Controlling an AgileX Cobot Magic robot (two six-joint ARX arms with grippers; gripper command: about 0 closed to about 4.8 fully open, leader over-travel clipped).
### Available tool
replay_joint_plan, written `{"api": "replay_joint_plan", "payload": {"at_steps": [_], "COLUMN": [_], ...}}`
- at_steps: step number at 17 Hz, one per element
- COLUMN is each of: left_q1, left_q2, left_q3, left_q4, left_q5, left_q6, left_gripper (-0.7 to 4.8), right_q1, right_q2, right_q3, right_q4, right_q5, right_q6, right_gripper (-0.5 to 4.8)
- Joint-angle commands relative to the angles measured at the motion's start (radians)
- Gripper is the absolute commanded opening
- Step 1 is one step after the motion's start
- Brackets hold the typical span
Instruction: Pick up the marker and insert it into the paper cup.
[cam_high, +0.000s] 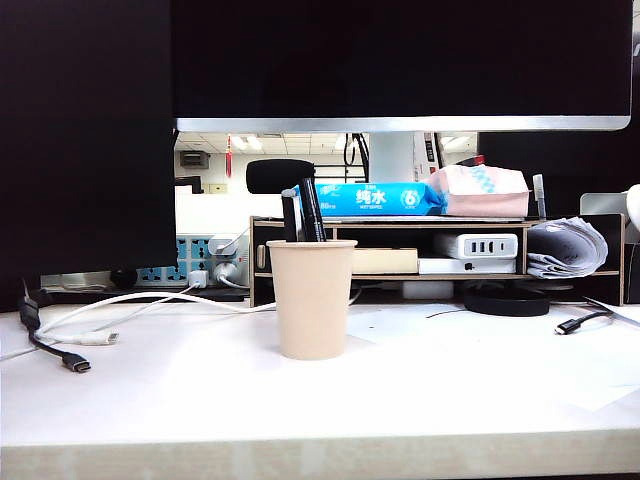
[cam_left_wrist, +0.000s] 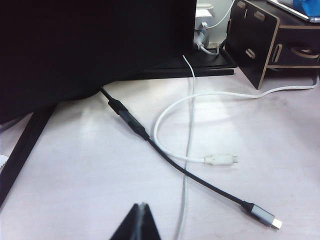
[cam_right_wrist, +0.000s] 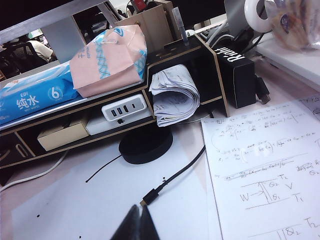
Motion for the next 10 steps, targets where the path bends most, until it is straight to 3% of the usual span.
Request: {"api": "replay_joint_plan", "payload": {"at_steps": [1,4,10], "left_q1": [0.002,0.002,0.002], "left_q2": [0.0,0.0,0.0], "left_q3": [-0.003,-0.003,-0.003], "left_q4": [-0.011,-0.011,-0.011], "left_q5": [0.003,0.003,0.003], "left_q6": [0.004,0.004,0.004], "left_gripper": [-0.05,-0.05,-0.05], "right_q1": [0.0,0.001,0.001], "right_q2": [0.0,0.0,0.0], "right_q3": [-0.003,-0.004,-0.004], "right_q4": [0.018,0.013,0.01], "right_q5": [0.003,0.004,-0.004], "right_q6": [-0.002,-0.197,-0.266], "right_gripper": [-0.01,-0.01,-0.01]}}
